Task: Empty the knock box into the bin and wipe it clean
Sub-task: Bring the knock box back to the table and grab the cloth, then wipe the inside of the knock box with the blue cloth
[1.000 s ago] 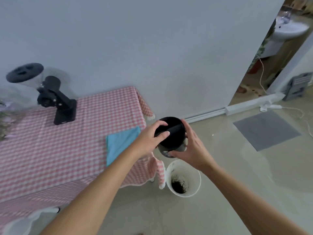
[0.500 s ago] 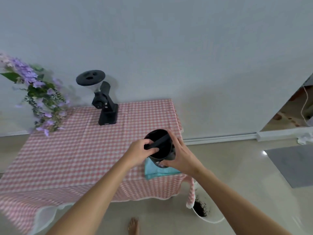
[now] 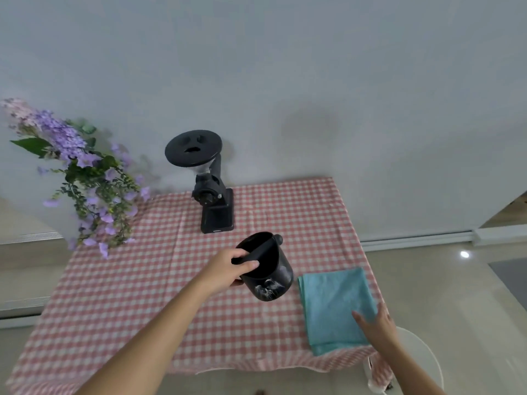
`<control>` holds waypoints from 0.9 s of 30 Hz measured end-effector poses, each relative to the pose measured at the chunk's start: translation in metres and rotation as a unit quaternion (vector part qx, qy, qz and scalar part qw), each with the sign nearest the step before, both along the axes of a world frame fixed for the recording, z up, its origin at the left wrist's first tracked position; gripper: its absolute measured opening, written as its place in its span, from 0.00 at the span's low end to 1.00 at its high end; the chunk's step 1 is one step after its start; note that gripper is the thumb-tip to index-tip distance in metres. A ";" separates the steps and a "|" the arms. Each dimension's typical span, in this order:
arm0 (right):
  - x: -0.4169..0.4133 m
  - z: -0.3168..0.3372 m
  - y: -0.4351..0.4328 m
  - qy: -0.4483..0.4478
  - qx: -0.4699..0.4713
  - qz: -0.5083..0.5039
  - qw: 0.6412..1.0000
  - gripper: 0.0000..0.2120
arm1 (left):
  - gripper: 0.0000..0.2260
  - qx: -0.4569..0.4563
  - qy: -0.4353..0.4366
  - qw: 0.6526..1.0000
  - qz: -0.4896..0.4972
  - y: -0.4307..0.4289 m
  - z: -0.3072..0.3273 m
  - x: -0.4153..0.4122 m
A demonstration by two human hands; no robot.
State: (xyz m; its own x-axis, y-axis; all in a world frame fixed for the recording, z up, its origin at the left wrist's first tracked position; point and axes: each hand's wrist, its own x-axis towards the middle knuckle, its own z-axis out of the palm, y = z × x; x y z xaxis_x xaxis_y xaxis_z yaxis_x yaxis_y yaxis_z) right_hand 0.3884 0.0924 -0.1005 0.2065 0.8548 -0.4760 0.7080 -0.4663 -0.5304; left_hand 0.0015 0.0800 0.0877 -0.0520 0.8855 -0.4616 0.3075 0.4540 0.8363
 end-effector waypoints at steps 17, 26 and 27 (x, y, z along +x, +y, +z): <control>-0.016 0.055 0.039 0.192 -0.059 0.078 0.977 0.23 | 0.11 -0.080 -0.040 0.994 0.055 0.042 -0.008 -0.005; -0.104 0.207 0.029 0.418 0.159 0.194 0.873 0.24 | 0.13 -0.097 -0.031 0.990 0.093 0.062 0.009 0.002; -0.115 0.217 0.029 0.415 0.187 0.210 0.866 0.25 | 0.13 -0.098 -0.036 0.991 0.087 0.063 0.015 0.004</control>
State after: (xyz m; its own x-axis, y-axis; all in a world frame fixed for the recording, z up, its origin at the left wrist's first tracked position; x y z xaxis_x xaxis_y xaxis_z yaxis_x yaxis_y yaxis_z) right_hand 0.2731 0.1214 0.1163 -0.4397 0.8980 0.0136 0.0773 0.0529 -0.9956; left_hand 0.0051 0.1435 0.1030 -0.1557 0.7597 -0.6313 0.1532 0.6500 0.7444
